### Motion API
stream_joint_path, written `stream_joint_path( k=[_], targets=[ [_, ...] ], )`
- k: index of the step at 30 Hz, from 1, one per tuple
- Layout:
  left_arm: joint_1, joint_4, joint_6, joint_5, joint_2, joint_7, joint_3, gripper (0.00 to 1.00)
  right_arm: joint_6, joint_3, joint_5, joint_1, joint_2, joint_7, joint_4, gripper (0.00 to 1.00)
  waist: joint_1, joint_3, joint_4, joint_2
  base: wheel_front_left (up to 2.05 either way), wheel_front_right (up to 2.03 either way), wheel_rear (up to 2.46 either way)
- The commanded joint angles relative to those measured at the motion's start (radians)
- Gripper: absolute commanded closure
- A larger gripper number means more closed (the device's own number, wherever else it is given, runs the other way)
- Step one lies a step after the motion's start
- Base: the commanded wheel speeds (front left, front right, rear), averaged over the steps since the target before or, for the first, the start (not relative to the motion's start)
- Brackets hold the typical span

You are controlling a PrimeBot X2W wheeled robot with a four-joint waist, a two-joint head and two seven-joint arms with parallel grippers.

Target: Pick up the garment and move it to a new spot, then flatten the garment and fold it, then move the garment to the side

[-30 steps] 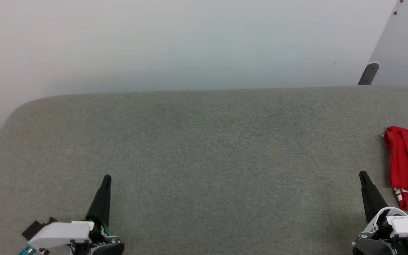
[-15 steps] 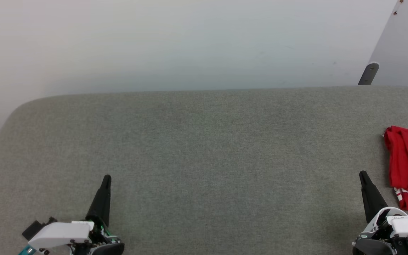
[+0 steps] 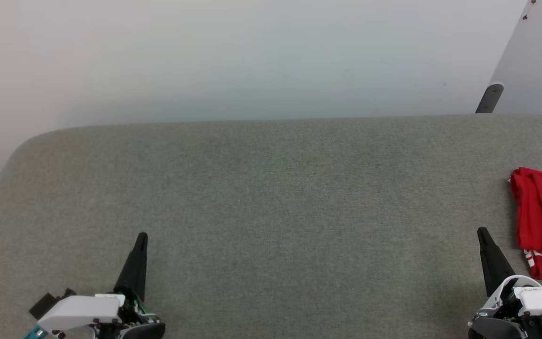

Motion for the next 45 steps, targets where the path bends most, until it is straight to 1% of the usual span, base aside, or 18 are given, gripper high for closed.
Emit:
stream_joint_path(
  k=[1,45],
  targets=[
    [-0.009,-0.001,-0.004,-0.003,0.0,0.003,0.002,1.0,0.0,0.001,0.004,-0.003,0.004,0.002,0.0,1.0,0.0,0.0,0.0,0.0,0.0,0.0,0.0],
    [-0.009,-0.001,-0.004,-0.004,0.0,0.003,0.001,1.0,0.0,0.001,0.004,-0.003,0.004,0.002,0.0,1.0,0.0,0.0,0.0,0.0,0.0,0.0,0.0]
  ],
)
